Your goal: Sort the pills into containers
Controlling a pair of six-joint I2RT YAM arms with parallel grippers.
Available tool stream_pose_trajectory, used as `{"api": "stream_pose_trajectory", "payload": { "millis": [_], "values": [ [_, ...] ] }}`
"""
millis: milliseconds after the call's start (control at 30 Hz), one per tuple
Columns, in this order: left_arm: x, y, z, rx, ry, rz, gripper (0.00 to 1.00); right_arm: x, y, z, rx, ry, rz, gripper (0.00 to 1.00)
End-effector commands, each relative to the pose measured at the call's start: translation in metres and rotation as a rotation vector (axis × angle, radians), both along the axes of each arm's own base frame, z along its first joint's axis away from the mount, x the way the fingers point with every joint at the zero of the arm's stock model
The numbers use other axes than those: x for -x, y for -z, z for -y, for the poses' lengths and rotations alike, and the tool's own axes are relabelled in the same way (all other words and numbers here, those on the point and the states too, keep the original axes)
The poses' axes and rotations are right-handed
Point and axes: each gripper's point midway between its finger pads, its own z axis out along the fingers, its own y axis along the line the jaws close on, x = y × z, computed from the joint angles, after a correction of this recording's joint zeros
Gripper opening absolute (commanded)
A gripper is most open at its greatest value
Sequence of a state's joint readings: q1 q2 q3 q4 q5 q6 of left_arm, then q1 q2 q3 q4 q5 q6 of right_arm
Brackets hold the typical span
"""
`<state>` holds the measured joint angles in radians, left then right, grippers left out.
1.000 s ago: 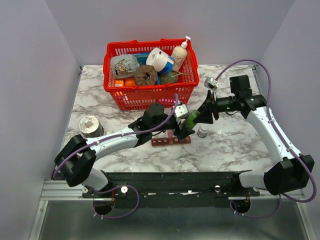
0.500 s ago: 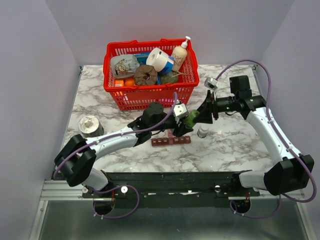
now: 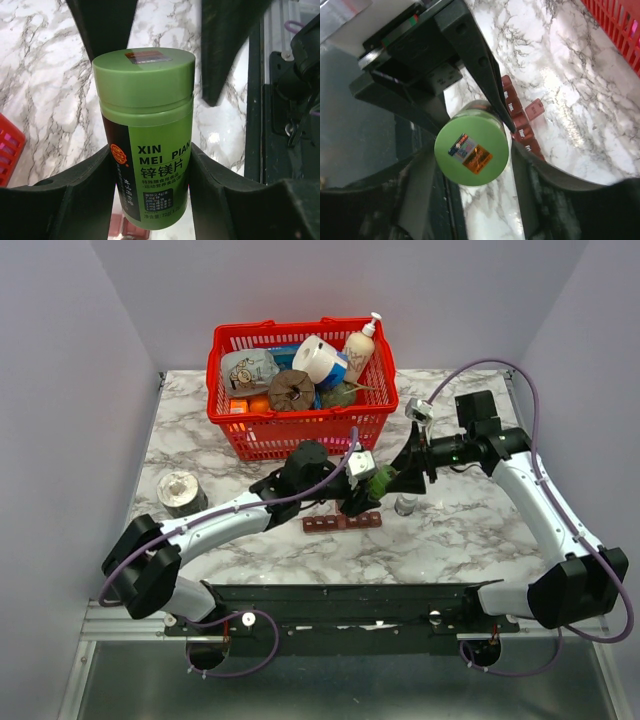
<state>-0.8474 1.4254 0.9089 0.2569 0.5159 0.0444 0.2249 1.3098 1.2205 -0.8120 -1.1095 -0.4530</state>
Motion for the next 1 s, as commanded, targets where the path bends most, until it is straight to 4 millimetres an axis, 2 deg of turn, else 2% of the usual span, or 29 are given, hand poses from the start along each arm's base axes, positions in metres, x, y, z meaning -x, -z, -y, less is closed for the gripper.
{"api": "stream_pose_trajectory", "payload": {
  "millis": [0,33,133,267,500,667,733,800,833,900,933,967],
  "values": [
    [0.004,-0.005,-0.016,-0.086,0.01,0.039,0.0,0.005,-0.015,-0.003,0.01,-0.04,0.016,0.8],
    [0.003,-0.008,-0.017,-0.091,0.009,0.052,0.0,0.003,-0.016,-0.003,0.016,-0.033,0.01,0.86],
    [0.003,-0.007,-0.02,-0.117,0.003,0.052,0.0,-0.001,-0.019,-0.004,0.031,-0.018,-0.023,0.89],
    [0.003,-0.004,-0.022,-0.145,0.0,0.037,0.0,-0.002,-0.016,-0.011,0.074,-0.004,-0.041,0.89],
    [0.004,-0.014,-0.02,-0.111,-0.004,0.035,0.0,-0.01,0.013,-0.021,0.183,0.058,-0.1,0.89],
    [0.004,-0.009,-0.021,-0.109,-0.015,0.013,0.0,-0.008,0.015,-0.022,0.19,0.054,-0.107,0.86],
    [0.002,-0.014,-0.019,-0.082,-0.025,0.023,0.0,-0.007,0.017,-0.022,0.199,0.053,-0.11,0.85],
    [0.001,-0.017,-0.018,-0.065,-0.028,0.029,0.0,-0.003,0.017,-0.022,0.195,0.039,-0.119,0.82],
    [0.002,-0.016,-0.018,-0.062,-0.028,0.019,0.0,-0.002,0.017,-0.023,0.189,0.031,-0.124,0.73],
    [0.002,-0.017,-0.017,-0.057,-0.029,0.018,0.0,0.003,0.014,-0.025,0.173,0.004,-0.136,0.63],
    [0.003,-0.017,-0.017,-0.056,-0.029,0.014,0.0,0.005,0.011,-0.027,0.164,-0.018,-0.131,0.55],
    [0.005,-0.018,-0.017,-0.047,-0.013,0.006,0.0,0.013,0.01,-0.027,0.164,-0.045,-0.152,0.51]
  ]
}}
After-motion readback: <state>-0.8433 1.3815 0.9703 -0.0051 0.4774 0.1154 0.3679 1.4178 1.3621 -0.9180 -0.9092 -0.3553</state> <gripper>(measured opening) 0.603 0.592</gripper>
